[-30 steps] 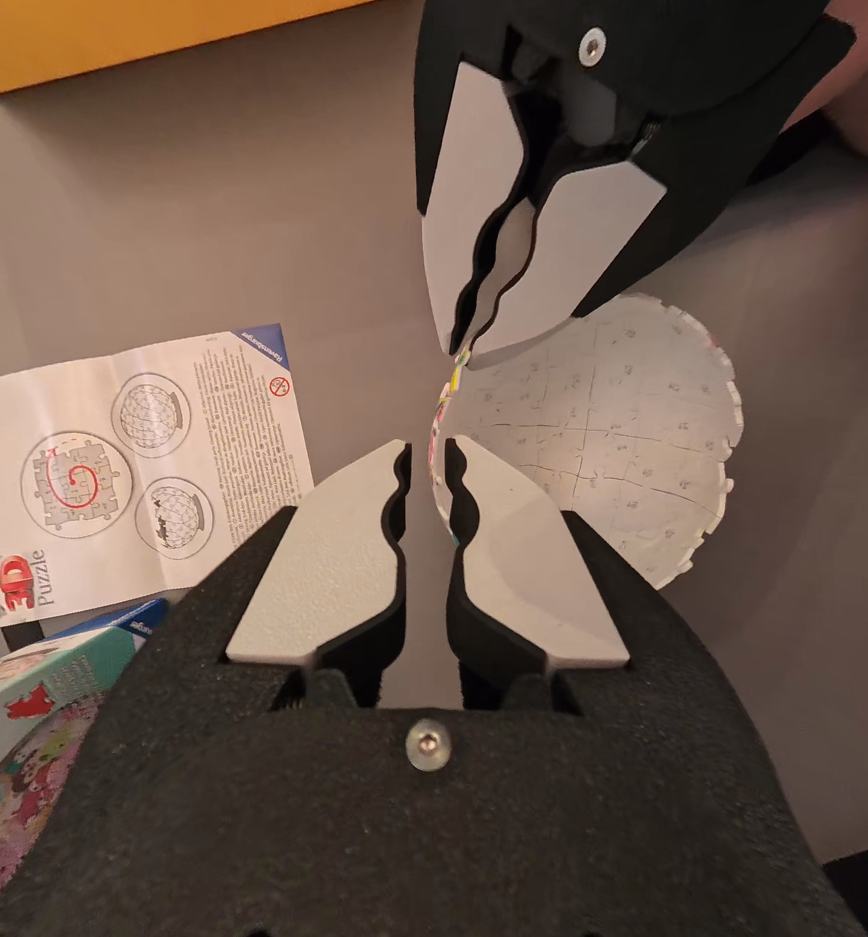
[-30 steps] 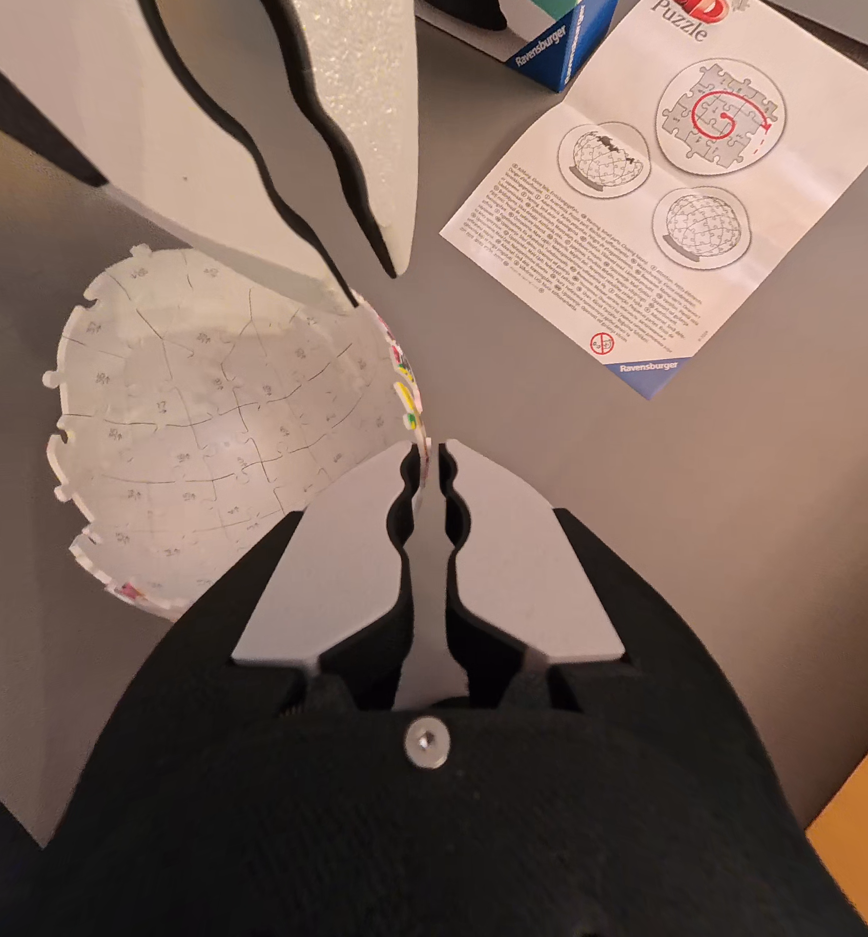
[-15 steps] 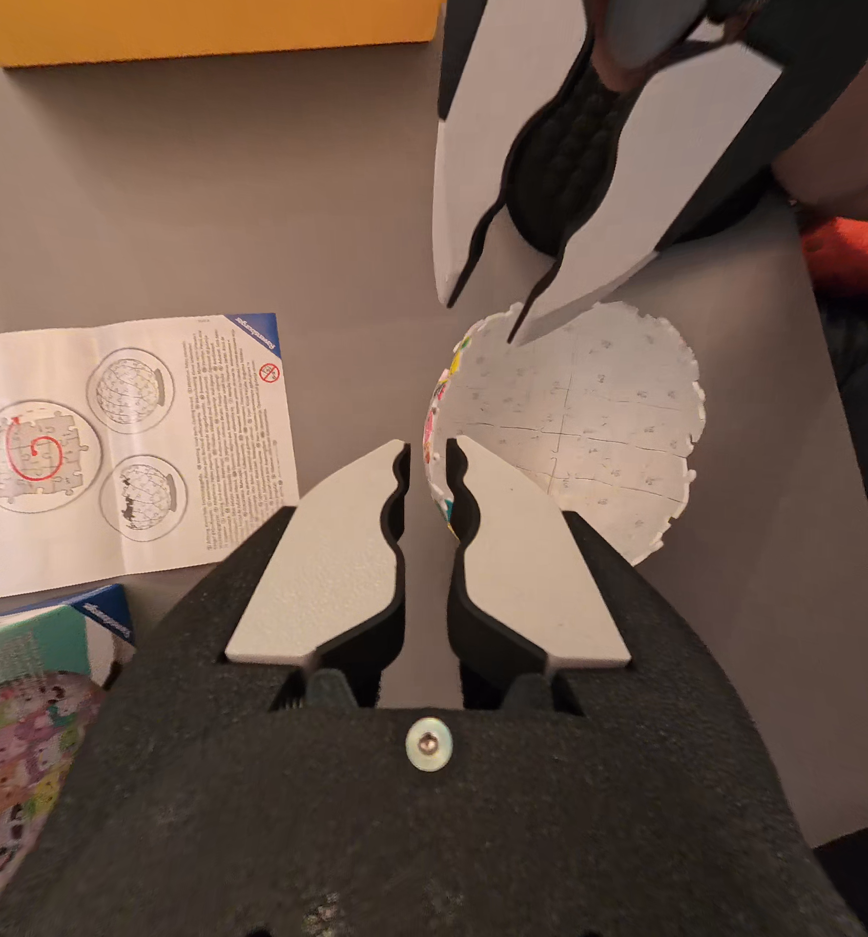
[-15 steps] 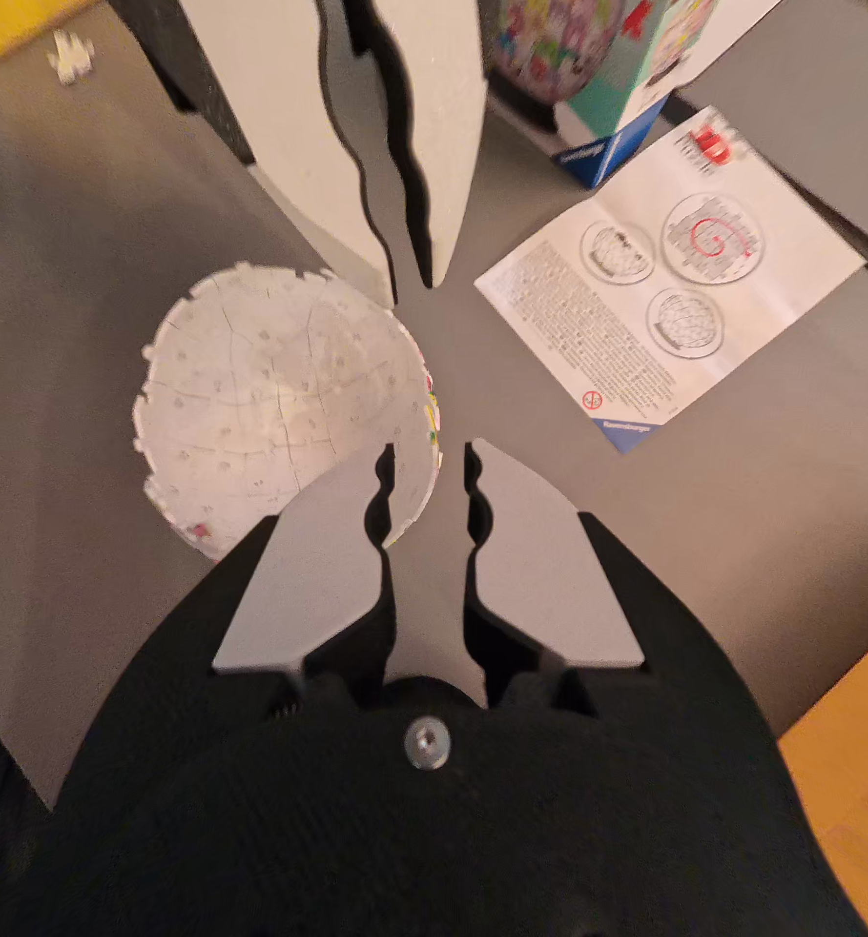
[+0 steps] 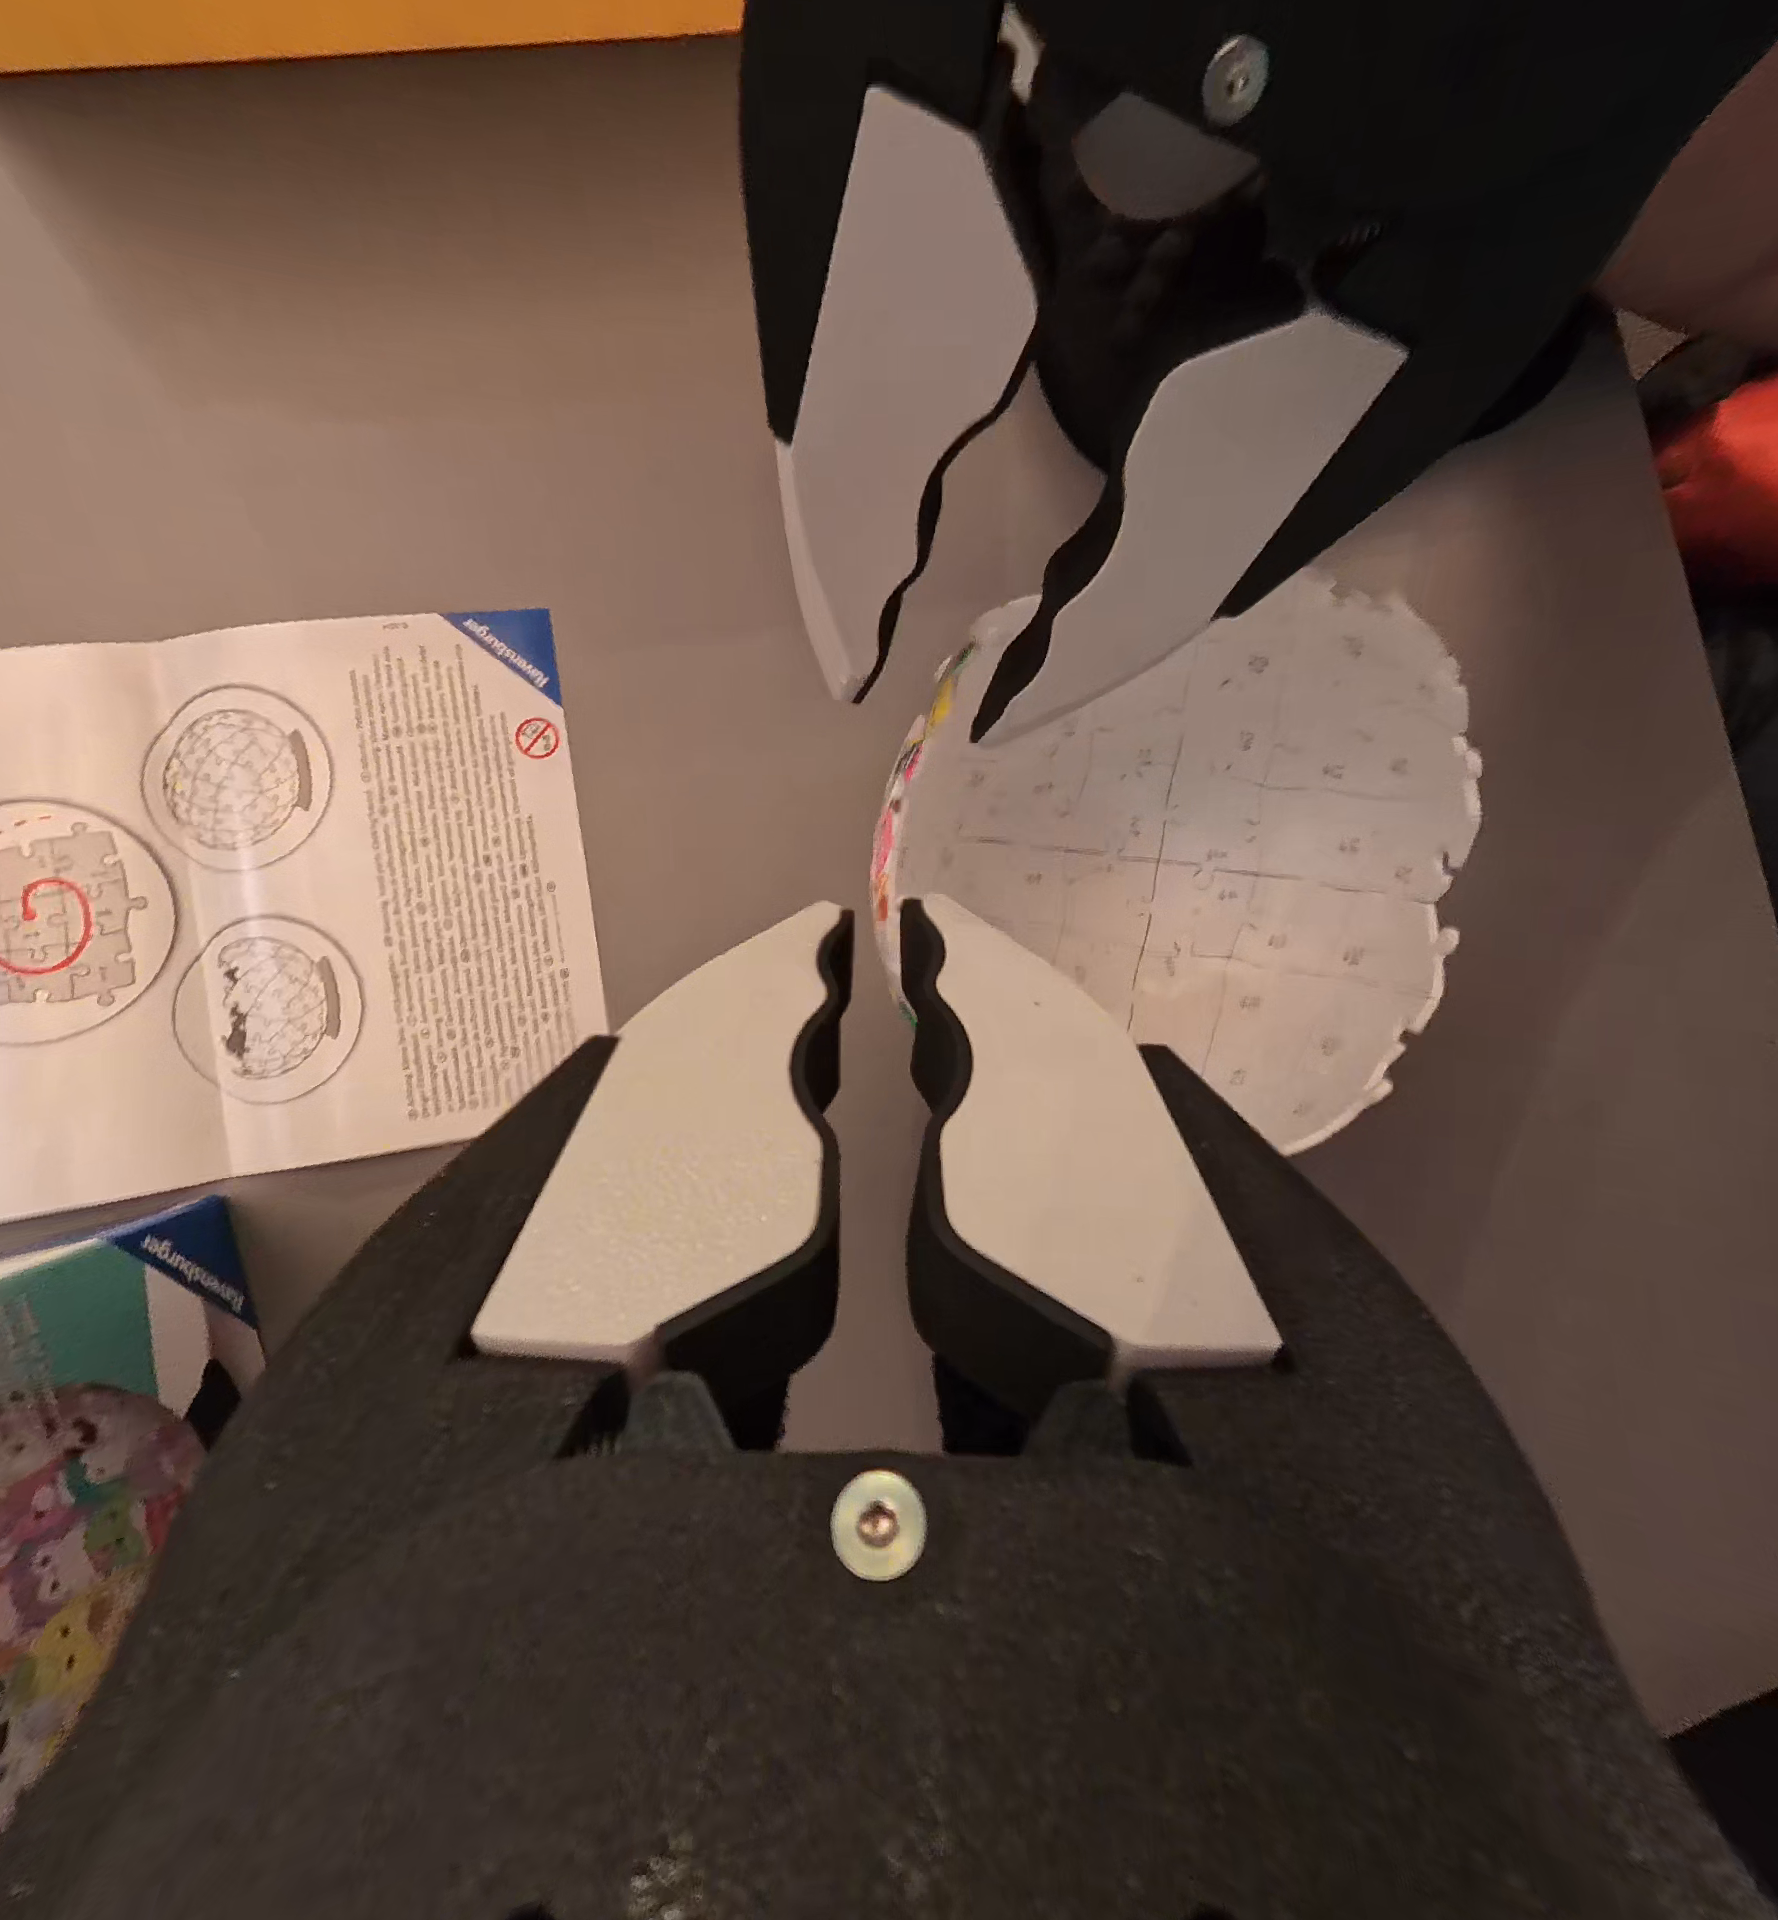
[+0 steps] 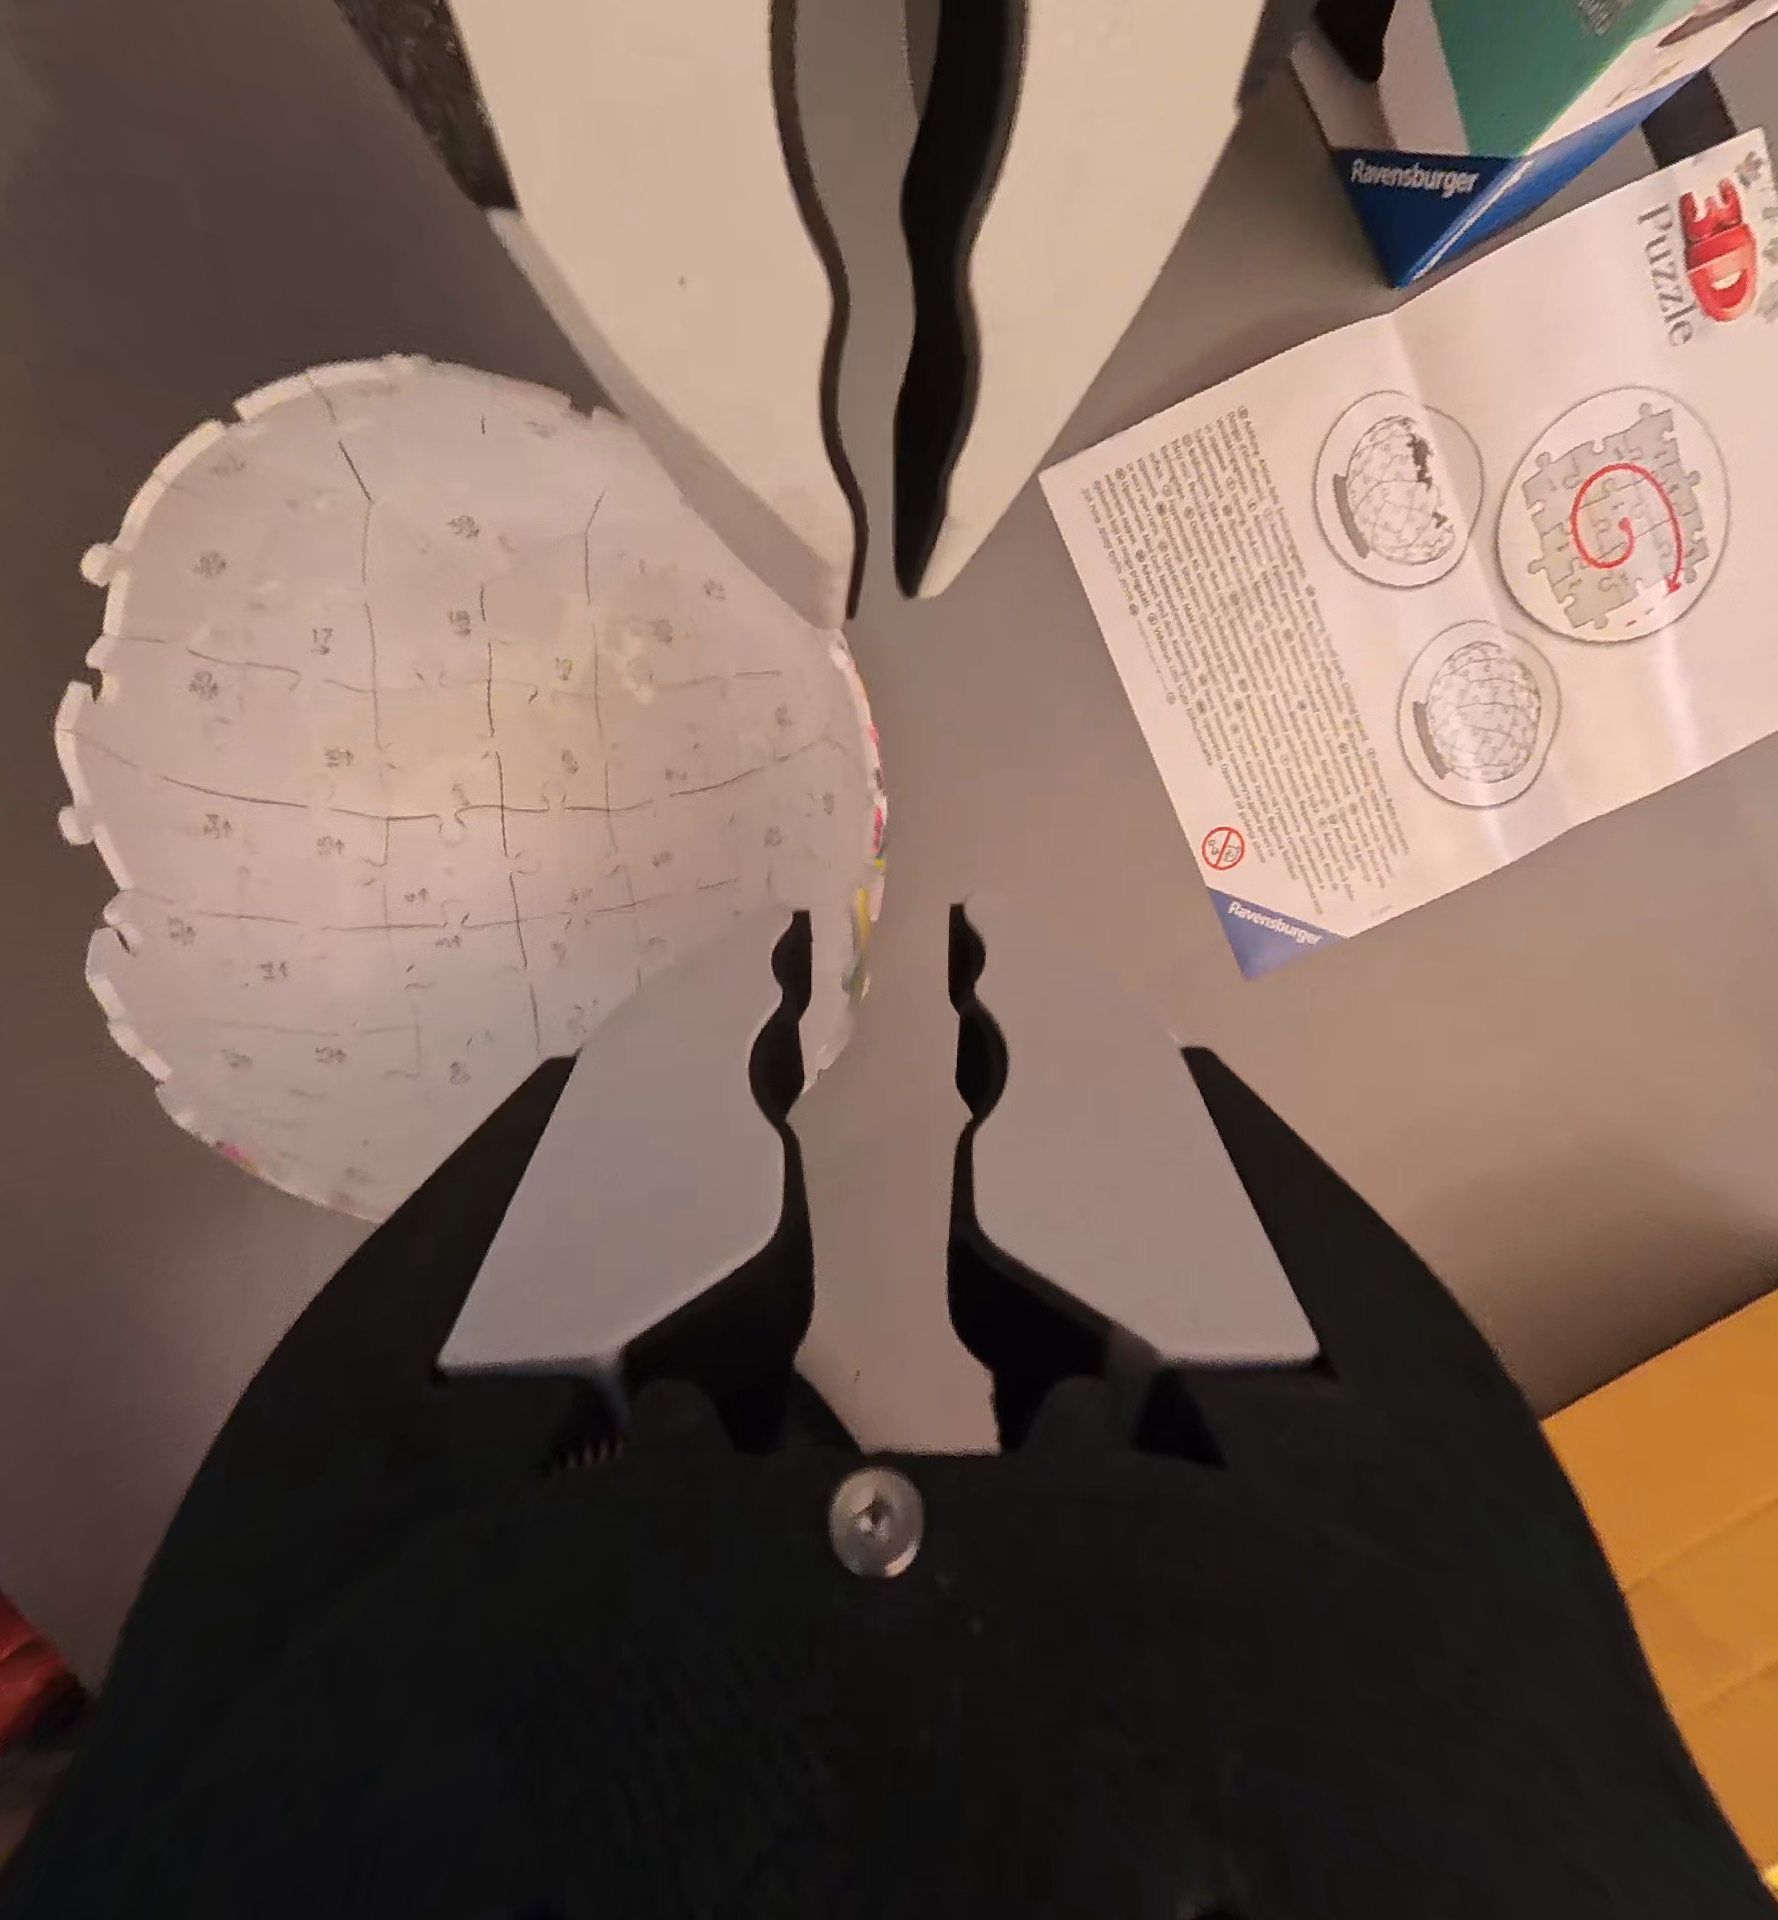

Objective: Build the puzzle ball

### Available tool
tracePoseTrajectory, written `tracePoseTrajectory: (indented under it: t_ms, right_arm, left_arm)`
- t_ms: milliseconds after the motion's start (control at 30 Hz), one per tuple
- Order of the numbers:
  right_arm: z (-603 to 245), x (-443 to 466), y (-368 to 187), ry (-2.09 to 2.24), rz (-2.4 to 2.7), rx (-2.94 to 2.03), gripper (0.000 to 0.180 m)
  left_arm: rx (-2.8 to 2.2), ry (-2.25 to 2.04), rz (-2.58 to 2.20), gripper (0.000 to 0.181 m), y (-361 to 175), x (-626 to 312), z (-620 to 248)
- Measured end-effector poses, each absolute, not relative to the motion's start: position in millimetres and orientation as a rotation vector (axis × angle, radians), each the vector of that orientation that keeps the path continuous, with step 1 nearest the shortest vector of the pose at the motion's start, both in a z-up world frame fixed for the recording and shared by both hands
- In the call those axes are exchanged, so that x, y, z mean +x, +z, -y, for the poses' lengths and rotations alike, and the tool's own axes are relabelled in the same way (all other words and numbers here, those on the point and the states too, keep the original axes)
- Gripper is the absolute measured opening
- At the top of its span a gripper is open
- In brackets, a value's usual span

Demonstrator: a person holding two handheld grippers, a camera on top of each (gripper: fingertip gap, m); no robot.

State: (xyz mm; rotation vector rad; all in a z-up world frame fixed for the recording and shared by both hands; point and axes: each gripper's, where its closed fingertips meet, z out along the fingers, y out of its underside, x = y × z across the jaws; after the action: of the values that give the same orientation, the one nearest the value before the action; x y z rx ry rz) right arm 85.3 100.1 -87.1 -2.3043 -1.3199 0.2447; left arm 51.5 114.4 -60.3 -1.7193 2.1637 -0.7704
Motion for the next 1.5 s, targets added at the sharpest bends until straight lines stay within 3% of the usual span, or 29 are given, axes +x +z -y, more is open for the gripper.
tracePoseTrajectory:
  t_ms: [800,1500]
  right_arm:
    - [-97,85,-75,0.333,1.224,-2.205,0.007]
    - [-95,84,-87,0.307,1.263,-2.243,0.013]
  left_arm:
    - [-1.722,-0.795,-2.248,0.001,-77,73,-110]
    - [-1.750,-0.905,-2.224,0.008,-71,74,-106]
